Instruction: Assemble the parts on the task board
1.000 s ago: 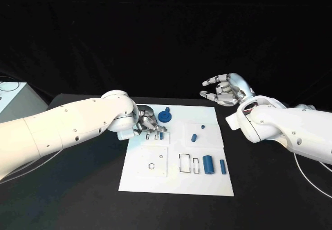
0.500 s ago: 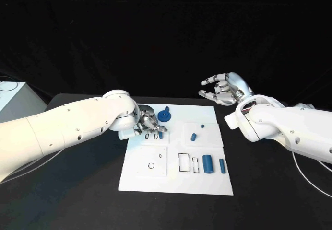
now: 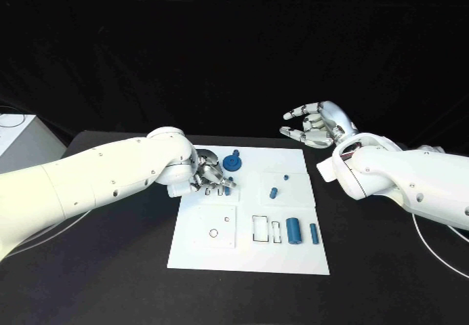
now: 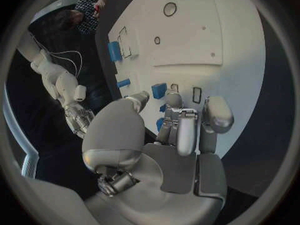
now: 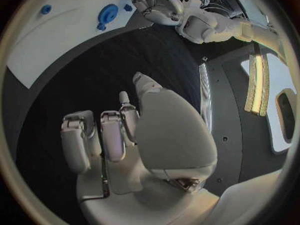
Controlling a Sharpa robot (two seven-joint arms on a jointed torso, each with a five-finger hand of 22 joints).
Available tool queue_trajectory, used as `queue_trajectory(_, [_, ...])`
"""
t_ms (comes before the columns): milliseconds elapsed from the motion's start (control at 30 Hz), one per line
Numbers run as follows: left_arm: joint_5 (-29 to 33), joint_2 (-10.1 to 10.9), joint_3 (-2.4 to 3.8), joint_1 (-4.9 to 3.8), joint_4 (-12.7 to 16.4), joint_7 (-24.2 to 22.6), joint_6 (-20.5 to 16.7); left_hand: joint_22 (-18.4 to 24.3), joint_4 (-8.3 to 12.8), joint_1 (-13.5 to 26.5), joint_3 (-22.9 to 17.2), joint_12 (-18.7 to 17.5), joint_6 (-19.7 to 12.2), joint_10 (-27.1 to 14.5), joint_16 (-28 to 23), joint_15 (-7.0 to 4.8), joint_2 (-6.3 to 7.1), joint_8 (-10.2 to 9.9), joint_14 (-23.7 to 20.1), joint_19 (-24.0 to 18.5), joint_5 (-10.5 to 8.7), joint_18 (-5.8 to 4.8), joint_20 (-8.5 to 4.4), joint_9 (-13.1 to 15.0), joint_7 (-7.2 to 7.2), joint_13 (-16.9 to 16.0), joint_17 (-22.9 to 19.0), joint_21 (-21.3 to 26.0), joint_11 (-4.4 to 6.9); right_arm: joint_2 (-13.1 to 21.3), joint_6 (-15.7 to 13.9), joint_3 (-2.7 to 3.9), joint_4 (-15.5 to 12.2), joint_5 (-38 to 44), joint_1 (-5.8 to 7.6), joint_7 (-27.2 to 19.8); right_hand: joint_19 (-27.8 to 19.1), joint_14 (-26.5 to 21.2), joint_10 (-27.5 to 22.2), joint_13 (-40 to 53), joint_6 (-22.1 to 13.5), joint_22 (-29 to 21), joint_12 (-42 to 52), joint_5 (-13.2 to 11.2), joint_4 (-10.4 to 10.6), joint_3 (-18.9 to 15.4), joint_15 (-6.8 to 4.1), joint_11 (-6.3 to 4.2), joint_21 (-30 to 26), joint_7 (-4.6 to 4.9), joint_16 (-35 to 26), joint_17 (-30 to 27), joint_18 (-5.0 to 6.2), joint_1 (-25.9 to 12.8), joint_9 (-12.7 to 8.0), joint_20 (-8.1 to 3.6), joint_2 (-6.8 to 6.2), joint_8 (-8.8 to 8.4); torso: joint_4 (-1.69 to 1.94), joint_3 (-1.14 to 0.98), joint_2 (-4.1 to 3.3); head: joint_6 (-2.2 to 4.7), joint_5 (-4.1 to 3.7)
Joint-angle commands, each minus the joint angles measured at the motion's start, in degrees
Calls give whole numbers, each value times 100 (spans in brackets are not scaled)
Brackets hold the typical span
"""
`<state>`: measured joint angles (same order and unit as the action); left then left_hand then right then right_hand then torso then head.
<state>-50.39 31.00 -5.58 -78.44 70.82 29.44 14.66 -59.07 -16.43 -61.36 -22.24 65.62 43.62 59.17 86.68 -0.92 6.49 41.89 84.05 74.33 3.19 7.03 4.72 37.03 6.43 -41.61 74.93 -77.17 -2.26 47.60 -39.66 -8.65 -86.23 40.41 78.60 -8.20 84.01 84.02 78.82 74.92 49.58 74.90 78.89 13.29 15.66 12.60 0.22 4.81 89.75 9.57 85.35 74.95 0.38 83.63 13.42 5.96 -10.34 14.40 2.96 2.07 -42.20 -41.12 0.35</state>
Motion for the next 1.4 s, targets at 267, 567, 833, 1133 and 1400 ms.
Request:
queue_trajectory(267, [132,-29,-2,5,-1,-3,153,-16,24,-181,-159,12,-54,-32,23,-39,-19,58,298,18,-11,-115,-23,65,-9,-14,811,-34,2,-13,39,4,4,29,1,-11,599,344,-42,405,-26,1510,-26,-26,14,34,24,9,25,23,-4,990,-38,-11,-5,8,-36,25,0,0,-1,-13,-4])
queue_trajectory(567, [293,-25,-3,6,25,-22,111,-30,223,-686,-712,16,-65,-52,20,-78,-88,101,296,6,-11,-114,-46,201,-55,-5,817,-47,48,-30,71,4,17,30,1,21,599,348,-39,408,-28,1510,-22,-29,16,43,24,10,25,24,3,997,-38,-16,-6,8,-30,26,-2,0,-4,-27,-5])
queue_trajectory(833, [683,61,6,13,94,-44,-57,-67,865,-805,-2292,37,-129,53,8,-163,96,478,299,10,-7,-118,-117,745,-156,-45,822,-69,152,-51,128,3,51,27,-9,67,599,344,-49,398,-31,1510,-31,-30,19,53,25,11,25,25,-3,990,-38,-22,-7,9,-24,27,-6,0,-9,-32,-1])
queue_trajectory(1133, [937,232,53,15,244,-58,-378,-97,1204,-488,-3029,196,-209,239,5,-181,177,732,305,18,-6,-124,-123,1097,-171,-243,829,-88,161,-62,183,0,89,26,-20,106,599,344,-51,397,-33,1510,-32,-31,21,55,26,12,25,26,-3,990,-38,-27,-8,9,-24,27,1,-4,-6,-46,-6])
queue_trajectory(1400, [926,463,91,10,459,-60,-531,-144,1416,-365,-3294,296,-187,358,26,-191,254,797,330,44,132,-131,-128,1210,-172,-377,875,-114,170,-21,191,-2,96,26,-27,114,599,343,-55,393,-34,1510,-36,-33,23,57,26,12,25,27,-5,988,-38,-33,-8,9,-23,27,18,-11,1,-77,17])
